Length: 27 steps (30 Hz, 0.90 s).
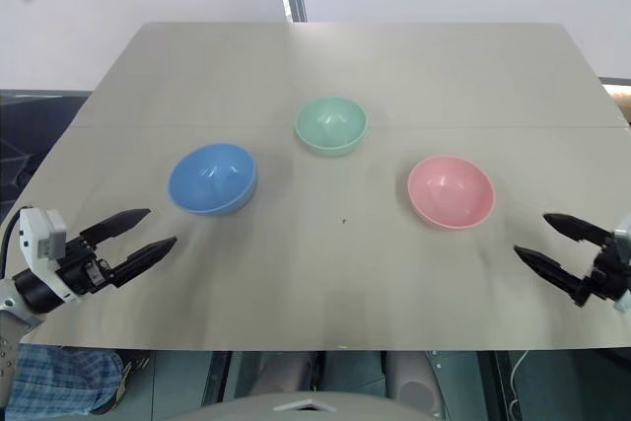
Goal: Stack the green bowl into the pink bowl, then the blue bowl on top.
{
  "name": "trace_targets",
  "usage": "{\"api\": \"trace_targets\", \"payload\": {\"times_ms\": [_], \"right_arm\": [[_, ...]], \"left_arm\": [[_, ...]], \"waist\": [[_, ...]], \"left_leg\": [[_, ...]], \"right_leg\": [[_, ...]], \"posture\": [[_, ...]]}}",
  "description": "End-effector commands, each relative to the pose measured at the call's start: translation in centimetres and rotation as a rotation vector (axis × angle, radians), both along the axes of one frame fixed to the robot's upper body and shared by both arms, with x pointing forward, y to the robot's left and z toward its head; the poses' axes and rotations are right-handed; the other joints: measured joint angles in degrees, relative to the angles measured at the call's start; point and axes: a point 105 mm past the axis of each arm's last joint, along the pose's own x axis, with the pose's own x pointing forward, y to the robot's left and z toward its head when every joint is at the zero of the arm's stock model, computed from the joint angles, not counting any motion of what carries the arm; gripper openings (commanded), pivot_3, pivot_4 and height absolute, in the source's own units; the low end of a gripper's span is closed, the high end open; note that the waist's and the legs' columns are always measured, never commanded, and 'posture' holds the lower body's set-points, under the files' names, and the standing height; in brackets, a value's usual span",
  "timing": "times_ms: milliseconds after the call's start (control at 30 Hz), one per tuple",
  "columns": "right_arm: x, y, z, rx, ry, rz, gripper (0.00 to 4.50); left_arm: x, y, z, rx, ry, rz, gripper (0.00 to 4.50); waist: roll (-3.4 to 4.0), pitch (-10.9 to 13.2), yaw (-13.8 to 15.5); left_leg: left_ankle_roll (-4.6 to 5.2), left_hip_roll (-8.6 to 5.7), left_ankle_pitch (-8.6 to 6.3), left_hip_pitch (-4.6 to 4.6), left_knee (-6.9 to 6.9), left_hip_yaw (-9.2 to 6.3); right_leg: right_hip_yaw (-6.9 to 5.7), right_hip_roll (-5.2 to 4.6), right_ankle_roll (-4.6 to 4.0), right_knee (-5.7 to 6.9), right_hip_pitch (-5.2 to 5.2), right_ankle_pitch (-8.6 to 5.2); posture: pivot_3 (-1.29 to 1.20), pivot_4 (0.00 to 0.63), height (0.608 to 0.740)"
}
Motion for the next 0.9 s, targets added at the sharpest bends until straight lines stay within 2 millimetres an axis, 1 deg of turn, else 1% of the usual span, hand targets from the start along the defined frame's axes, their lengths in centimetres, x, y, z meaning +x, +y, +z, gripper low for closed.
{"api": "trace_targets", "payload": {"times_ms": [33,133,233,300,400,500,567,667,767,900], "right_arm": [[0.5,4.5,2.7,-0.028,-0.100,0.151,4.40],[1.0,6.6,3.1,-0.025,-0.102,0.181,4.40],[1.8,8.0,2.1,-0.102,-0.089,0.182,4.40],[3.0,8.8,1.2,-0.178,-0.073,0.147,4.40],[4.4,9.6,0.9,-0.229,-0.078,0.116,4.40],[5.7,9.5,0.4,-0.271,-0.047,0.061,4.40],[6.4,9.0,-0.7,-0.348,-0.013,0.020,4.40],[6.8,8.5,-1.6,-0.419,0.017,-0.006,4.40],[7.1,8.0,-1.8,-0.470,0.030,-0.045,4.40],[7.3,8.2,-1.9,-0.516,0.062,-0.055,4.40]], "left_arm": [[0.2,-0.2,0.7,0.026,-0.033,-0.015,4.50],[0.4,-0.5,0.7,0.026,-0.032,-0.023,4.50],[0.6,-1.2,0.6,0.029,-0.031,-0.040,4.50],[0.7,-1.9,0.7,0.032,-0.036,-0.060,4.50],[0.7,-2.9,1.1,0.034,-0.043,-0.099,4.50],[0.9,-3.7,1.8,0.024,-0.057,-0.129,4.50],[0.7,-4.7,2.7,-0.032,-0.049,-0.182,4.50],[0.0,-6.0,4.1,-0.096,-0.032,-0.266,4.50],[-0.6,-6.6,4.6,-0.121,-0.009,-0.320,4.50],[-0.4,-6.9,4.4,-0.109,-0.006,-0.309,4.50]], "waist": [[0.00,0.0,0.1],[-0.02,0.0,0.3],[-0.07,0.0,0.5],[-0.09,0.0,0.4],[-0.11,0.0,0.3],[-0.12,0.0,0.3],[-0.13,0.0,0.3],[-0.14,0.0,0.4],[-0.12,0.0,0.2],[-0.12,0.0,-0.1]], "left_leg": [[0.00,0.00,0.00,0.00,0.02,-0.02],[-0.07,0.00,0.04,-0.01,0.04,-0.04],[-0.09,-0.03,0.05,-0.05,0.06,-0.08],[-0.09,-0.04,0.05,-0.05,0.06,-0.10],[-0.10,-0.04,0.06,-0.06,0.07,-0.10],[-0.11,-0.03,0.06,-0.12,0.06,-0.10],[-0.11,-0.03,0.06,-0.25,0.06,-0.08],[-0.11,-0.04,0.07,-0.27,0.08,-0.09],[-0.11,-0.04,0.06,-0.29,0.07,-0.05],[-0.11,-0.02,0.07,-0.29,0.06,0.00]], "right_leg": [[0.00,0.00,0.00,0.05,-0.01,0.00],[-0.05,0.00,0.00,0.09,-0.02,0.00],[-0.10,-0.04,0.00,0.04,-0.02,0.00],[-0.09,-0.05,0.00,0.03,-0.02,0.00],[-0.07,-0.04,0.00,0.06,-0.07,0.00],[-0.04,-0.03,-0.01,0.13,-0.21,0.00],[-0.01,-0.04,-0.01,0.20,-0.37,0.00],[-0.02,-0.05,-0.01,0.21,-0.40,0.00],[0.02,-0.05,-0.01,0.21,-0.44,0.00],[0.08,0.02,-0.01,0.26,-0.49,0.00]], "posture": [[0.00,0.150,0.740],[0.00,0.150,0.740],[0.00,0.150,0.740],[0.00,0.150,0.740],[0.00,0.150,0.740],[0.00,0.150,0.740],[0.00,0.150,0.740],[0.00,0.150,0.740],[0.00,0.150,0.740],[0.00,0.150,0.740]]}}
